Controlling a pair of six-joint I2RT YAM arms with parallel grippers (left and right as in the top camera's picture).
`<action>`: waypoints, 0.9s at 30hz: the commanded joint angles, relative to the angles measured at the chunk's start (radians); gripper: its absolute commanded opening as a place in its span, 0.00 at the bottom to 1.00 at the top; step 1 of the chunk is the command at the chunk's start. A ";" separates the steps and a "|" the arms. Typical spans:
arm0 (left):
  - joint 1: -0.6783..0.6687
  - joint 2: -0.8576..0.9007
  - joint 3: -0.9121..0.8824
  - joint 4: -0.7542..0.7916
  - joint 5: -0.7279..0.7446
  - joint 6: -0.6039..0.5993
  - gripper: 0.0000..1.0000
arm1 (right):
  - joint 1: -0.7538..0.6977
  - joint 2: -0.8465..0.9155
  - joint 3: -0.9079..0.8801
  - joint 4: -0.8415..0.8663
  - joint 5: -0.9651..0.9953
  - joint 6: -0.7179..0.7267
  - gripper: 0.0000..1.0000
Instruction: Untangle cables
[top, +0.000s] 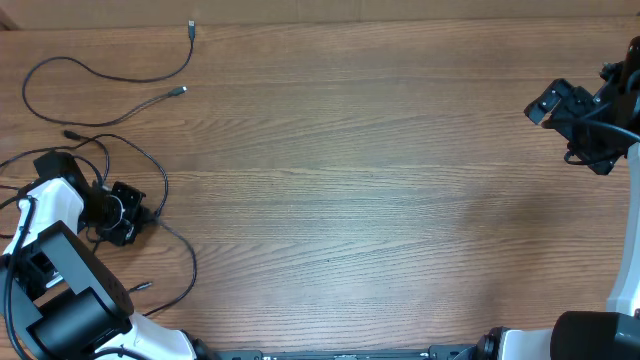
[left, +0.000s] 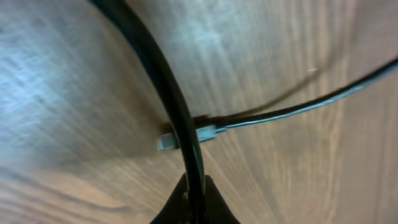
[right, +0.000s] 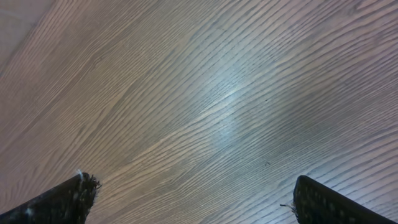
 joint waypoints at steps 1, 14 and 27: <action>0.001 0.000 -0.002 -0.035 -0.194 -0.058 0.04 | 0.000 0.002 0.008 0.005 0.007 -0.003 1.00; 0.001 -0.001 0.194 -0.212 -0.177 0.089 1.00 | 0.000 0.002 0.008 0.005 0.007 -0.003 1.00; 0.035 -0.002 0.333 -0.443 -0.274 -0.170 1.00 | 0.000 0.002 0.008 0.005 0.007 -0.003 1.00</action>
